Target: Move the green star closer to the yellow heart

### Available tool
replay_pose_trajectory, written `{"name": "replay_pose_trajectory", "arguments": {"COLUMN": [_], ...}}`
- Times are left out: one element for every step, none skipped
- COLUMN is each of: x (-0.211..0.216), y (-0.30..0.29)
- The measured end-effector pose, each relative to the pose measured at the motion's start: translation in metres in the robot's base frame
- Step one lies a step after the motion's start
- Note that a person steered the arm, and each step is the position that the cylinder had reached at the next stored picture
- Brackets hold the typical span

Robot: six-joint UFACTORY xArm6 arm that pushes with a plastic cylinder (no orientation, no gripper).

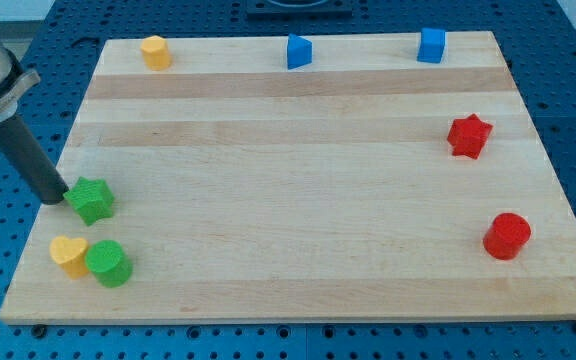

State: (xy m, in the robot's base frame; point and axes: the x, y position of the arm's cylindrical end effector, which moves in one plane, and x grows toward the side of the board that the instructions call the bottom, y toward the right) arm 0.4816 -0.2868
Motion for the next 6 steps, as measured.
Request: {"name": "replay_pose_trajectory", "arguments": {"x": [-0.034,-0.037,-0.016,-0.004,0.008,0.023], "y": [0.004,0.026,0.027,0.022,0.022,0.021]}}
